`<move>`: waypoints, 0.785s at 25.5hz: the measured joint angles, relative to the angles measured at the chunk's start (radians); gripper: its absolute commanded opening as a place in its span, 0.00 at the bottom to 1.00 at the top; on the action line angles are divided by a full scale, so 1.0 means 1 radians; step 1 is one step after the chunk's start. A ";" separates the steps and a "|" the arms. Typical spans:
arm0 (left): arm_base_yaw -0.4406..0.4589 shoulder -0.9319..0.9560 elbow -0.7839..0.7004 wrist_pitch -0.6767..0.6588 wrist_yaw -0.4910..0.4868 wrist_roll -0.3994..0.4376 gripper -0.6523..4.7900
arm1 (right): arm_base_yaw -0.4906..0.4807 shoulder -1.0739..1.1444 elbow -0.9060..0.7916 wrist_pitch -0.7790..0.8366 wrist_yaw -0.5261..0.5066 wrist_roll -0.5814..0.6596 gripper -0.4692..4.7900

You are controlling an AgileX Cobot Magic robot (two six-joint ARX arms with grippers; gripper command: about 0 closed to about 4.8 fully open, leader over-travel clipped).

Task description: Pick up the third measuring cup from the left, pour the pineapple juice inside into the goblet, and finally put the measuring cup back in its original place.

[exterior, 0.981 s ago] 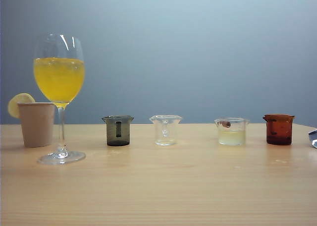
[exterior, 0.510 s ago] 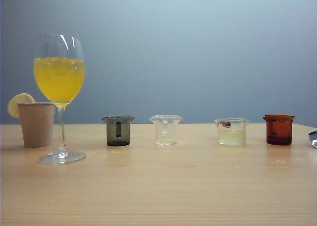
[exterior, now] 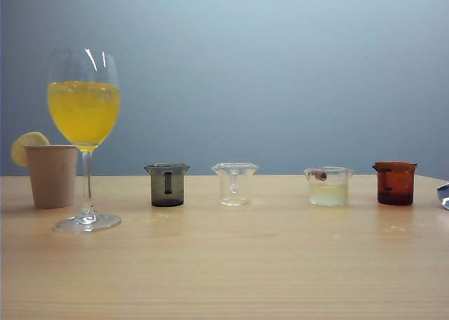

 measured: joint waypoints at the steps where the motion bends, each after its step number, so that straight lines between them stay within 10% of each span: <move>1: -0.032 0.026 0.009 -0.004 -0.008 0.003 0.11 | 0.044 0.029 -0.019 0.041 0.036 0.000 0.08; 7: -0.199 0.122 0.024 -0.101 -0.008 0.050 0.11 | 0.191 0.297 -0.128 0.301 0.161 0.025 0.08; 17: -0.208 0.158 0.024 -0.221 0.094 0.053 0.11 | 0.207 0.879 -0.134 0.790 0.180 0.043 0.08; 20: -0.209 0.158 0.024 -0.224 0.095 0.053 0.11 | 0.206 1.012 -0.134 0.896 0.179 0.047 0.26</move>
